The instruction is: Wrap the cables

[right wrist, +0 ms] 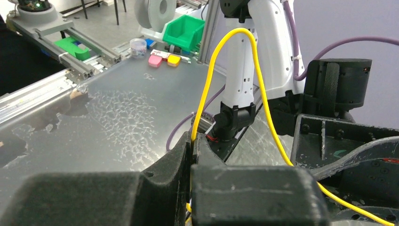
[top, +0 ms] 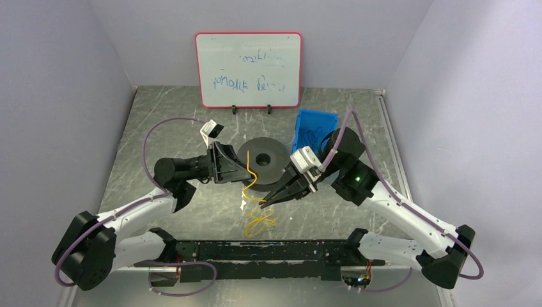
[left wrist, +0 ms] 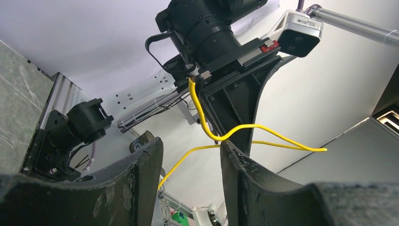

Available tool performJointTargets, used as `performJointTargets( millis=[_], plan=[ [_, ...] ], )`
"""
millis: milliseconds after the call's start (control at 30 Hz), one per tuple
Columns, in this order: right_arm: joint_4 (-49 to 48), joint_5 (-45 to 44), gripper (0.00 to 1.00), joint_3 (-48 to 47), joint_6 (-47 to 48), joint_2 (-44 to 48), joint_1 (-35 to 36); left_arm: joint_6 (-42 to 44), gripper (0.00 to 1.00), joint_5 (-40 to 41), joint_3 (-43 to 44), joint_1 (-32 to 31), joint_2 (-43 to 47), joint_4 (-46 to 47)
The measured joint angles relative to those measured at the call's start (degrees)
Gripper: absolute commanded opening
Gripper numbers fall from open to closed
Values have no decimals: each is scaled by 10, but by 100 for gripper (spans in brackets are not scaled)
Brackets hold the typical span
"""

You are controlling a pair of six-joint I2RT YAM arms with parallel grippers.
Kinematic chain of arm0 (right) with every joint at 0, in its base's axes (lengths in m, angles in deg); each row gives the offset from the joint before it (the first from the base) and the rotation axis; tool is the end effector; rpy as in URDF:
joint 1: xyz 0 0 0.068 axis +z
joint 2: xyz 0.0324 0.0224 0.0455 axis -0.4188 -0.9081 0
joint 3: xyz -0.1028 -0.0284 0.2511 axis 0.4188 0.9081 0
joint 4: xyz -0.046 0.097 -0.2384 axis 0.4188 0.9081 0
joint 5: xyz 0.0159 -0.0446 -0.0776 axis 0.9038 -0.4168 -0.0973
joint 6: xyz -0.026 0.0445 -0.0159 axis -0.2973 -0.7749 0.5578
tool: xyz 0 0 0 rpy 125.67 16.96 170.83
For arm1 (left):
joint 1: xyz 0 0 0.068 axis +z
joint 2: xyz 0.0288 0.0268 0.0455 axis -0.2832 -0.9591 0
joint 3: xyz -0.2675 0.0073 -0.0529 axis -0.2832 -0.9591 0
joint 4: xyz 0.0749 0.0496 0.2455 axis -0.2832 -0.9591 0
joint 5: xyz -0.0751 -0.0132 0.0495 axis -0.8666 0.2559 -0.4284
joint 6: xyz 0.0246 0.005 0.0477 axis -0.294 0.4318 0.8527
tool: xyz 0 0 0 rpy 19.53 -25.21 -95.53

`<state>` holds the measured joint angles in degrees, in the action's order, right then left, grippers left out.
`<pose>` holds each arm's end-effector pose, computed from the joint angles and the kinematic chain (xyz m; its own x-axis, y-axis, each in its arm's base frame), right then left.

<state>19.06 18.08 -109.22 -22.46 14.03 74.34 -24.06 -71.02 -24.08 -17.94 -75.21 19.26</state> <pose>0.1085 0.1802 0.4117 0.1664 0.1596 -0.9731 -0.8150 -0.5332 -0.2268 0.1609 -0.1441 0.3089 -0.9120 -0.1247 -0.3908 0.4094 -0.3371 -0.8478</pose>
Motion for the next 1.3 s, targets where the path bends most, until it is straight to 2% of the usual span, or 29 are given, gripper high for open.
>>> performJointTargets(
  millis=[300,467,633,767,800,867,900,1167,1300],
  plan=[
    [40,-2,0,28,27,9,0,-1,55,0,0,-2,0,2],
    [55,-3,0,29,35,13,0,-2,49,0,0,-3,0,6],
    [56,-2,0,32,36,19,0,-1,36,0,0,-6,0,5],
    [61,-2,0,32,41,19,0,2,29,0,2,-8,0,5],
    [63,-2,0,32,42,19,1,2,25,0,2,-9,0,5],
    [66,-2,0,32,45,19,1,2,9,0,2,-10,0,5],
    [68,-2,0,32,47,19,1,1,7,0,2,-11,0,5],
    [91,-8,0,55,59,32,2,21,7,0,7,-12,3,-8],
    [114,-32,0,63,64,45,3,48,7,0,38,-12,13,-33]
  ],
)
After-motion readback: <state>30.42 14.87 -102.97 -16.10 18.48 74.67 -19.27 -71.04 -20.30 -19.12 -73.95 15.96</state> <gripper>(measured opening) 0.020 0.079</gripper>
